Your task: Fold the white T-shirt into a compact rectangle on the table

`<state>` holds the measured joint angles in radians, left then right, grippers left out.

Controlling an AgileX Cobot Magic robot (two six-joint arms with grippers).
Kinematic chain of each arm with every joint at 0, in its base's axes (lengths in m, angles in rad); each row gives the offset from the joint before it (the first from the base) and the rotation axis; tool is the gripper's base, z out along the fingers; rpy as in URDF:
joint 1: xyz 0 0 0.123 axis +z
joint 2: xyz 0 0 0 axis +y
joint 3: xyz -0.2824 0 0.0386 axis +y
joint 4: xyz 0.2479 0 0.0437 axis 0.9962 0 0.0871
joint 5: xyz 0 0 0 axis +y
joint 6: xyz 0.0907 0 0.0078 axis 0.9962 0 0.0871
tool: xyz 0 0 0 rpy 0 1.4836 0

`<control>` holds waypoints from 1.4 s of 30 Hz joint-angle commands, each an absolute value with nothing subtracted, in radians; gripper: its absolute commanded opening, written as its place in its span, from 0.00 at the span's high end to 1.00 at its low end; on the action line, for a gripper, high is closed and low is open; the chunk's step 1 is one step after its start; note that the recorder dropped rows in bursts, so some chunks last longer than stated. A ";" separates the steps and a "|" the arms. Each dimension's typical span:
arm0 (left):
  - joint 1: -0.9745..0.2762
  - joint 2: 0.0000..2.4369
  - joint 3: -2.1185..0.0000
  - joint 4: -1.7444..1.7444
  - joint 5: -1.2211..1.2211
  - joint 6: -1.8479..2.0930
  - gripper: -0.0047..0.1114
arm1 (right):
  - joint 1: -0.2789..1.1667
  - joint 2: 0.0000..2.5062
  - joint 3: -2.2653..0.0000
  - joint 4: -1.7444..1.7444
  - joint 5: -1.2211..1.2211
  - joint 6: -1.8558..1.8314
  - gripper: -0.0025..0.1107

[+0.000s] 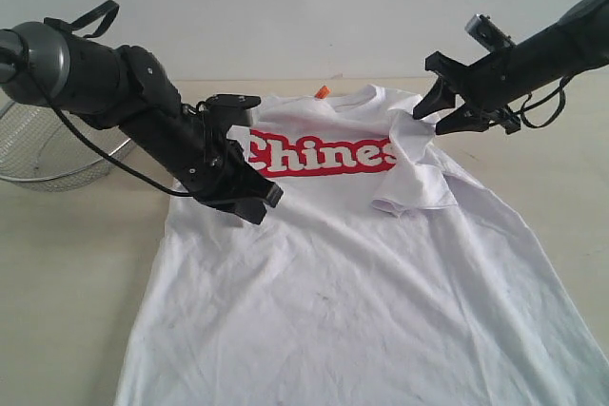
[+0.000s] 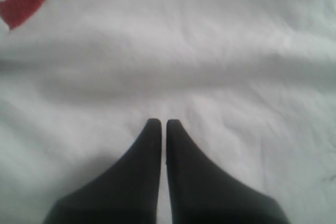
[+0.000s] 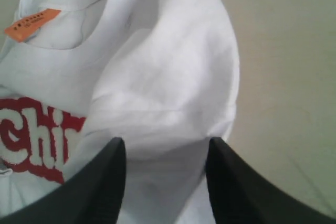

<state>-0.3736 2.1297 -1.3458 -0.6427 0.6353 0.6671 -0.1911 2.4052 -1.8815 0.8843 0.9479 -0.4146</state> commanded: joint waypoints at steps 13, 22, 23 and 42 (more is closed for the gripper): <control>-0.371 2.130 -1.352 -0.646 0.632 0.665 0.92 | -0.198 2.407 -1.887 0.974 0.934 -0.406 0.60; -0.371 2.130 -1.352 -0.646 0.648 0.665 0.92 | -0.191 2.407 -1.887 0.886 0.933 -0.368 0.60; -0.371 2.130 -1.352 -0.646 0.648 0.665 0.92 | -0.191 2.407 -1.887 0.858 0.940 -0.359 0.60; -0.371 2.130 -1.352 -0.646 0.648 0.665 0.92 | -0.189 2.420 -1.887 0.908 0.898 -0.300 0.60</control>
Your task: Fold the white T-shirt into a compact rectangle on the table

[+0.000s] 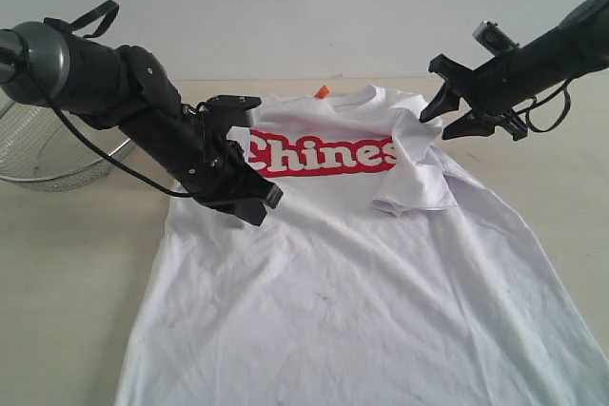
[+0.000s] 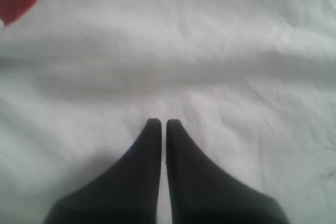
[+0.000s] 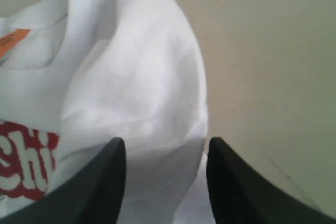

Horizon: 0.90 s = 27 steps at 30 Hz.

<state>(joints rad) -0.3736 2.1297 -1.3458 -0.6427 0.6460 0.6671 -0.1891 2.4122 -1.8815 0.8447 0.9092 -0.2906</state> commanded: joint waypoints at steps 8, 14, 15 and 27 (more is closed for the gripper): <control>-0.371 2.130 -1.352 -0.646 0.644 0.670 0.92 | -0.189 2.453 -1.887 0.940 0.903 -0.307 0.60; -0.371 2.130 -1.352 -0.646 0.644 0.673 0.92 | -0.189 2.453 -1.887 1.000 0.913 -0.381 0.98; -0.371 2.130 -1.352 -0.646 0.644 0.673 0.92 | -0.189 2.453 -1.887 1.000 0.913 -0.389 0.98; -0.371 2.130 -1.352 -0.646 0.652 0.673 0.92 | -0.250 2.370 -1.887 0.872 0.817 -0.417 0.98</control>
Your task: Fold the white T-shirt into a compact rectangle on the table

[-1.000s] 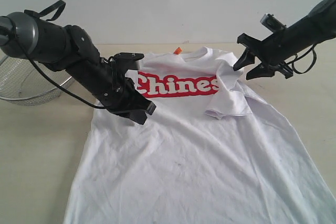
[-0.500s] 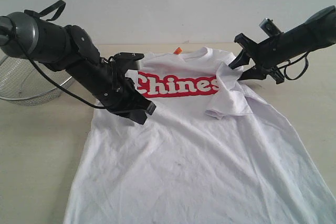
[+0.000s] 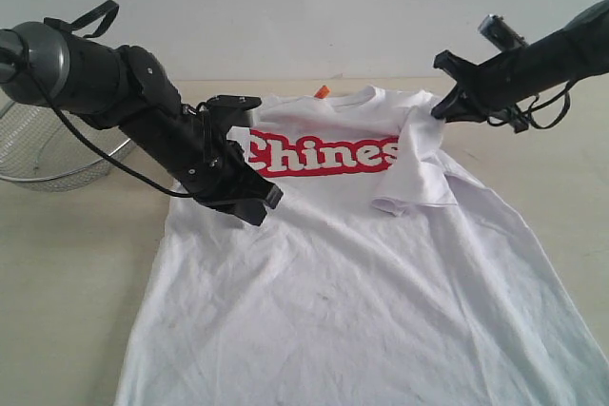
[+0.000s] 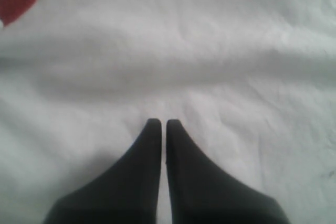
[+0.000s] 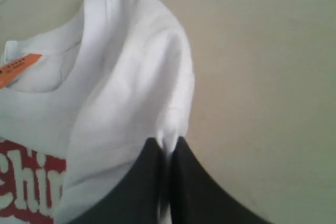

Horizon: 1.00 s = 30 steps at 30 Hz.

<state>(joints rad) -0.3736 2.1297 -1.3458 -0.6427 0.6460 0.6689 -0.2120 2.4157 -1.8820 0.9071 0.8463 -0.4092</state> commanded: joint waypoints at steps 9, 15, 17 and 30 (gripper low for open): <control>-0.371 2.130 -1.352 -0.646 0.657 0.673 0.92 | -0.269 2.353 -1.887 0.828 0.721 -0.416 0.98; -0.371 2.130 -1.352 -0.646 0.650 0.673 0.92 | -0.247 2.352 -1.943 0.820 0.880 -0.456 0.98; -0.371 2.130 -1.352 -0.646 0.650 0.673 0.92 | -0.221 2.352 -1.966 0.818 0.912 -0.471 0.98; -0.371 2.130 -1.352 -0.646 0.652 0.673 0.92 | 0.067 2.367 -2.047 0.581 0.954 -0.480 0.98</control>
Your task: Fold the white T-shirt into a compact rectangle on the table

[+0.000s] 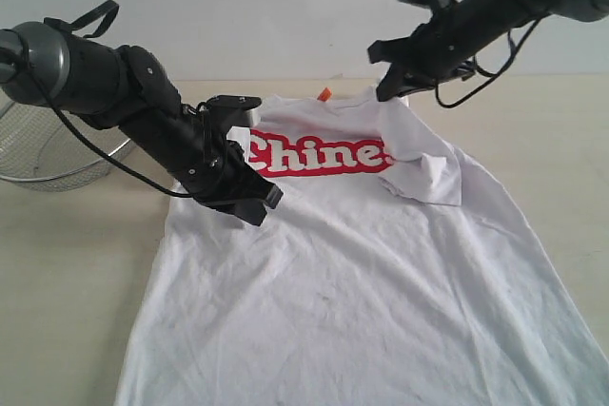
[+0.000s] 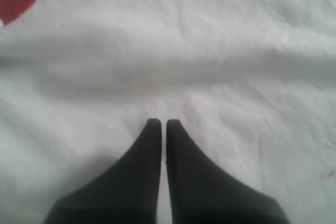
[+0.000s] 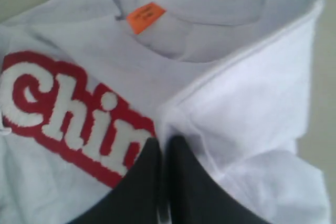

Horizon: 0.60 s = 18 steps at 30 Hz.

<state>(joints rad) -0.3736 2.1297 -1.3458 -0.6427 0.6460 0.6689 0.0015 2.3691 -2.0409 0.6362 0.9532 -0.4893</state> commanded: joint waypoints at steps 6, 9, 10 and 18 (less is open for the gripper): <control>-0.371 2.130 -1.352 -0.646 0.652 0.673 0.92 | 0.121 2.434 -2.047 0.483 0.912 -0.402 0.98; -0.371 2.130 -1.352 -0.646 0.647 0.673 0.92 | 0.119 2.444 -2.047 0.483 0.905 -0.404 0.96; -0.371 2.130 -1.352 -0.646 0.645 0.673 0.92 | 0.119 2.439 -2.047 0.483 0.913 -0.414 0.93; -0.371 2.130 -1.352 -0.646 0.640 0.673 0.92 | 0.119 2.304 -2.047 0.467 1.001 -0.453 0.43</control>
<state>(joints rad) -0.3736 2.1297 -1.3458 -0.6427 0.6460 0.6689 0.1234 2.3772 -2.0423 0.4845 0.9648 -0.4438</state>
